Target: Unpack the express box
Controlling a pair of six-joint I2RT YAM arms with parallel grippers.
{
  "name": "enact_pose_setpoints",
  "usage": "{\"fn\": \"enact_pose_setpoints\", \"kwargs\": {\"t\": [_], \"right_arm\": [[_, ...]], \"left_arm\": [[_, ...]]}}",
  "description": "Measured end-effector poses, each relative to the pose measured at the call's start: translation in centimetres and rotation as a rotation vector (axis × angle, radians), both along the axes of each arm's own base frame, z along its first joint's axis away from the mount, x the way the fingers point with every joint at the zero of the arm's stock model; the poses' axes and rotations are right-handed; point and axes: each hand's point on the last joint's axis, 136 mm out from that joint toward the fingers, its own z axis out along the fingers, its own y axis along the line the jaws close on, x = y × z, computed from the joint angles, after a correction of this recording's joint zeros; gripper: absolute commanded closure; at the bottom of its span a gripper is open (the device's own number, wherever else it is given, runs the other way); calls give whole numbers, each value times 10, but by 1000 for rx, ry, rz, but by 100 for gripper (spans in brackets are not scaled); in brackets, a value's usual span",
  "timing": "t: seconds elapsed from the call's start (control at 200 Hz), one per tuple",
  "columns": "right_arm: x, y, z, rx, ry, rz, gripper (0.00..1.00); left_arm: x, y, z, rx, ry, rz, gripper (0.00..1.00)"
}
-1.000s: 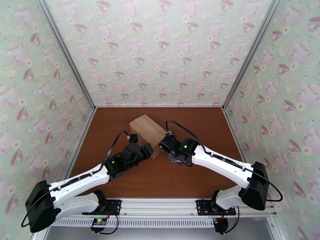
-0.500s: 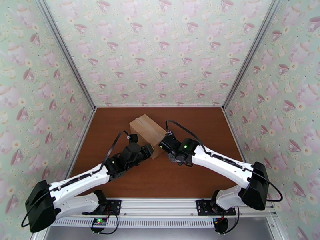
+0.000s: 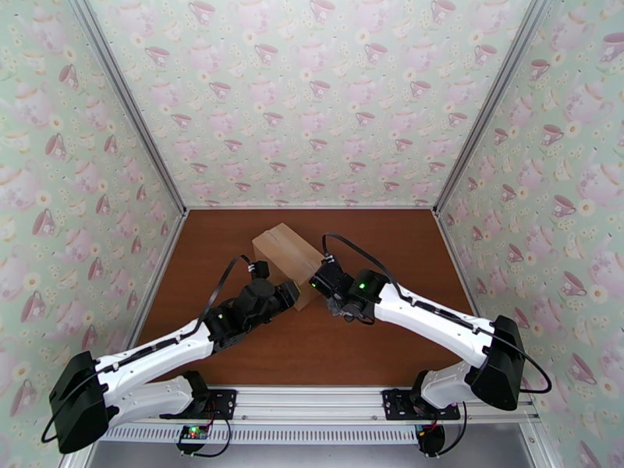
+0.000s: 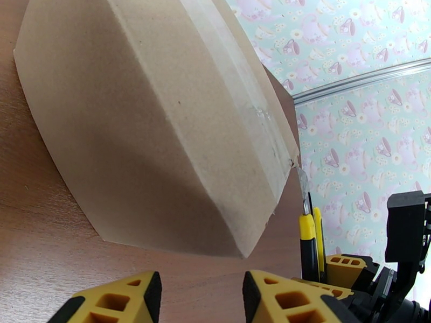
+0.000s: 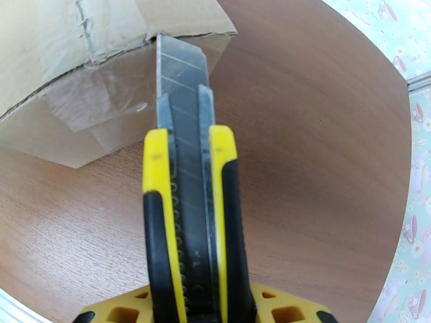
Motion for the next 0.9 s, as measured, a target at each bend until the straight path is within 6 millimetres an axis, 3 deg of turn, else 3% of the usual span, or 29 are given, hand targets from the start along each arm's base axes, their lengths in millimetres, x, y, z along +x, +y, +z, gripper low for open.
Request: {"fn": "enact_pose_setpoints", "kwargs": {"t": [0.902], "right_arm": [[-2,3,-2,-8,3,11,100]], "left_arm": [[0,0,0,0,0,0,53]]}}
